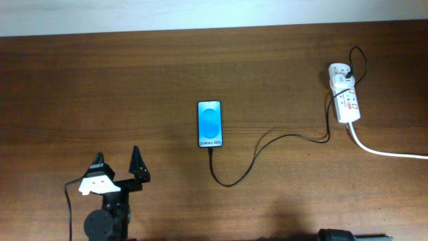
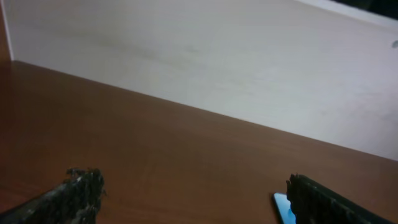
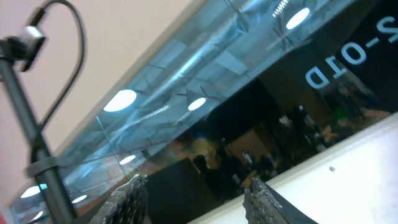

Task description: Plug charger to phone and switch on socket

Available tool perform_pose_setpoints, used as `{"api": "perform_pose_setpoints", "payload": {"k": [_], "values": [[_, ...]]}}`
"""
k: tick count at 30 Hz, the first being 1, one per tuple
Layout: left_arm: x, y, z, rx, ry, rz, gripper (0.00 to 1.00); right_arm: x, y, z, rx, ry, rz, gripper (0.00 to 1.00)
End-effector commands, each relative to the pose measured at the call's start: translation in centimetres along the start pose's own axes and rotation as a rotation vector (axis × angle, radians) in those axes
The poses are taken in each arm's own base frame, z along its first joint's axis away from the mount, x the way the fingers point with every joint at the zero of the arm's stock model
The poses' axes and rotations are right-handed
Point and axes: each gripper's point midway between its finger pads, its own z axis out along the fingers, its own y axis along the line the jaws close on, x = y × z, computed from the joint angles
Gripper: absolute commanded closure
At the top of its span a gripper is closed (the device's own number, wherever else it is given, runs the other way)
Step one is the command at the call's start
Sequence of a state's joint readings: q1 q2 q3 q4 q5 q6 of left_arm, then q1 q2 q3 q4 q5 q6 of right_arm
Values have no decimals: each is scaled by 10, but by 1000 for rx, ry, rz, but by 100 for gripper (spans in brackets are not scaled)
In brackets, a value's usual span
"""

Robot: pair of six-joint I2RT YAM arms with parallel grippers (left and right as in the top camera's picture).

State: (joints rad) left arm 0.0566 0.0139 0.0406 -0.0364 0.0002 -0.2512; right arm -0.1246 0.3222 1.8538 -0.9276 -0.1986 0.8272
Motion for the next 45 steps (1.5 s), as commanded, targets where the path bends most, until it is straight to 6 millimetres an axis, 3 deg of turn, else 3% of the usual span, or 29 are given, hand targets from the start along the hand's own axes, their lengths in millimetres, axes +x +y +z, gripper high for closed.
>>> {"api": "perform_pose_setpoints", "payload": {"k": [1,5,7,9,11,13,14,16,17,22,24,27,30,34,38,42,45], "values": [[13,10,0,-48,42,-1,1,-8,6,-20,-25,-62,-19,43],[24,13,-1,-62,88,0,1,-18,-14,-38,41,-189,-19,17],[24,13,-1,-62,88,0,1,-21,-22,-33,65,-223,-17,4],[24,13,-1,-62,88,0,1,-20,-29,-19,67,-226,-17,1],[24,13,-1,-62,88,0,1,-7,-54,-3,135,-197,-10,1],[24,13,-1,-62,88,0,1,21,-90,17,229,-109,0,1],[24,13,-1,-62,88,0,1,46,-117,24,308,-26,9,1],[24,13,-1,-62,88,0,1,86,-161,23,451,109,32,1],[24,13,-1,-62,88,0,1,92,-176,24,503,112,27,1],[24,13,-1,-62,88,0,1,132,-231,37,613,203,-41,1],[24,13,-1,-62,88,0,1,155,-257,55,600,221,-58,1],[24,13,-1,-62,88,0,1,194,-286,83,493,237,-65,1],[24,13,-1,-62,88,0,1,235,-301,101,305,233,-76,1],[24,13,-1,-62,88,0,0,273,-320,91,163,186,-89,1],[24,13,-1,-62,88,0,1,291,-335,71,165,191,-119,1],[24,13,-1,-62,88,0,1,307,-350,63,216,272,-188,1],[24,13,-1,-62,88,0,0,339,-378,43,306,445,-298,1]]}}
